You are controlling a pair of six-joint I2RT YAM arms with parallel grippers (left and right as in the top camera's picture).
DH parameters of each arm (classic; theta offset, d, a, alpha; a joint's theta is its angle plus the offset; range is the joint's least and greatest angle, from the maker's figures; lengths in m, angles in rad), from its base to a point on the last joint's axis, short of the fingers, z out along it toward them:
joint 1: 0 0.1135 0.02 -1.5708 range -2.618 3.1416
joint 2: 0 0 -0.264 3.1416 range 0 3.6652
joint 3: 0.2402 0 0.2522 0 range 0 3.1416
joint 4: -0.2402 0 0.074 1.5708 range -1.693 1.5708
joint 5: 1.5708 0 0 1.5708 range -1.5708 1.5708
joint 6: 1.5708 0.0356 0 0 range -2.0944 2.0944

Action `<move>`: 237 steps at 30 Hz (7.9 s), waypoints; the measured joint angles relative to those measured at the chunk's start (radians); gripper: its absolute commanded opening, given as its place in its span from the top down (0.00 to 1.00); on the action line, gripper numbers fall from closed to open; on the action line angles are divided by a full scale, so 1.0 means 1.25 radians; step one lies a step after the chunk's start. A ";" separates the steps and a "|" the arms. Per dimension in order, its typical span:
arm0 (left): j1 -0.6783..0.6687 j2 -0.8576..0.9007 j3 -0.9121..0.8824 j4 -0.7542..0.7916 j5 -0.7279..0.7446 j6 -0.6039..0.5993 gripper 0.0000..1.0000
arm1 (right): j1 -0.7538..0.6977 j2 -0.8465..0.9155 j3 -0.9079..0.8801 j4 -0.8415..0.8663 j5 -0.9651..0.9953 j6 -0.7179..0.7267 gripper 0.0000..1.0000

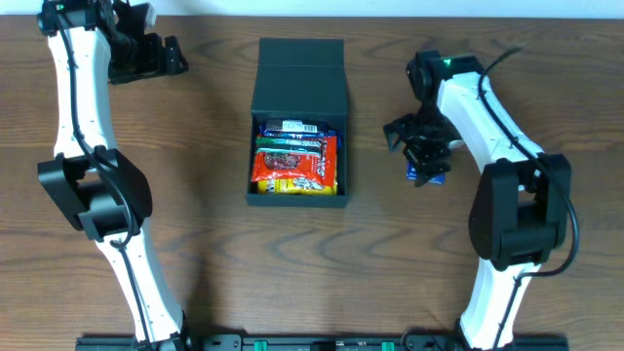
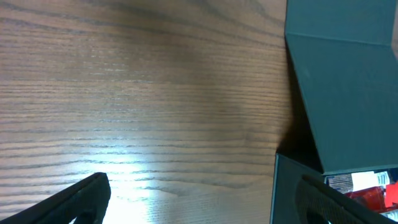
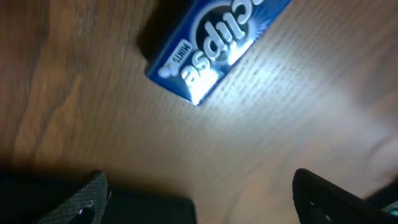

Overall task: Pack container
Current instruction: 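Move the right gripper to the blue Eclipse mints tin and grasp it, then carry the Eclipse tin left, drop it into the box, withdraw, then bring both grippers to the box lid's back edge and grip it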

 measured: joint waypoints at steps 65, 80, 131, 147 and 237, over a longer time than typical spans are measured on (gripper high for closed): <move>0.000 0.000 0.000 0.030 0.008 0.000 0.05 | -0.064 0.000 -0.172 0.253 0.091 0.125 0.73; 0.000 0.000 0.000 0.018 0.016 0.000 0.05 | -0.063 0.000 -0.095 0.296 0.077 -0.156 0.99; 0.000 0.000 0.000 0.001 0.023 0.000 0.05 | 0.297 -0.005 0.076 0.158 0.056 -0.640 0.23; 0.000 0.000 0.000 0.001 0.023 -0.002 0.05 | 0.294 -0.056 0.227 0.123 0.139 -0.583 0.45; -0.146 0.175 -0.169 0.342 0.441 -0.282 0.94 | -0.049 0.279 0.069 0.891 -0.802 -0.688 0.98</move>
